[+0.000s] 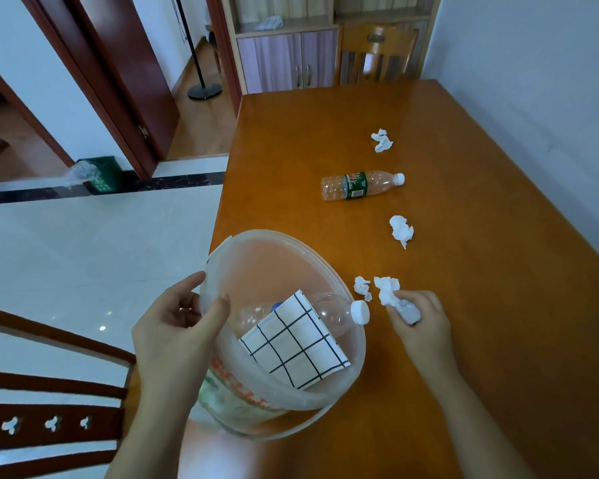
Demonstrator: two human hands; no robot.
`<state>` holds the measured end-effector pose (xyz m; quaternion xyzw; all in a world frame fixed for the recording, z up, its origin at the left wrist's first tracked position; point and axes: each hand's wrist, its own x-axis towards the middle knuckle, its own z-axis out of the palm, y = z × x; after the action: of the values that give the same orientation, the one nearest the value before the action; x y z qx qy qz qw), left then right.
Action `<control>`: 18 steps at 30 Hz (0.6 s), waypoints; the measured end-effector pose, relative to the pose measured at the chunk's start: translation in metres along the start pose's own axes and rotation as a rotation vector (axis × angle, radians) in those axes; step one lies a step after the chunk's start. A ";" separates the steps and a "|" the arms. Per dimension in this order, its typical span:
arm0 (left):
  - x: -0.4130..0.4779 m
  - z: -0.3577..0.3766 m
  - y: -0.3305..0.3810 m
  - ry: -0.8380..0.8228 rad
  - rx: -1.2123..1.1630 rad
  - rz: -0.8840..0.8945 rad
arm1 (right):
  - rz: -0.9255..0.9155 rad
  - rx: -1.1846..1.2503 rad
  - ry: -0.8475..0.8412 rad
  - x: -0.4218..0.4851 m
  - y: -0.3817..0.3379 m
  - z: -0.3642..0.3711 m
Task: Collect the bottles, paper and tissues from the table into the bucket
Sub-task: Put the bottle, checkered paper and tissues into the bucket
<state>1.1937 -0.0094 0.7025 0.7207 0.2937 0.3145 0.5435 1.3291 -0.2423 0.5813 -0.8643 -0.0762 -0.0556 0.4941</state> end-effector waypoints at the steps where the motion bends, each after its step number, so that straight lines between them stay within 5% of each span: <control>1: -0.002 -0.002 -0.001 -0.004 -0.004 0.001 | -0.033 0.018 0.019 -0.002 -0.011 -0.005; 5: -0.009 -0.009 -0.004 -0.006 -0.032 0.000 | -0.145 0.115 0.026 -0.014 -0.054 -0.018; 18: -0.023 -0.017 -0.005 0.013 -0.066 0.017 | -0.352 0.127 -0.360 -0.048 -0.120 0.003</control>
<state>1.1652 -0.0157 0.6978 0.7028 0.2805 0.3332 0.5624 1.2594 -0.1828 0.6730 -0.8011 -0.3153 0.0188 0.5085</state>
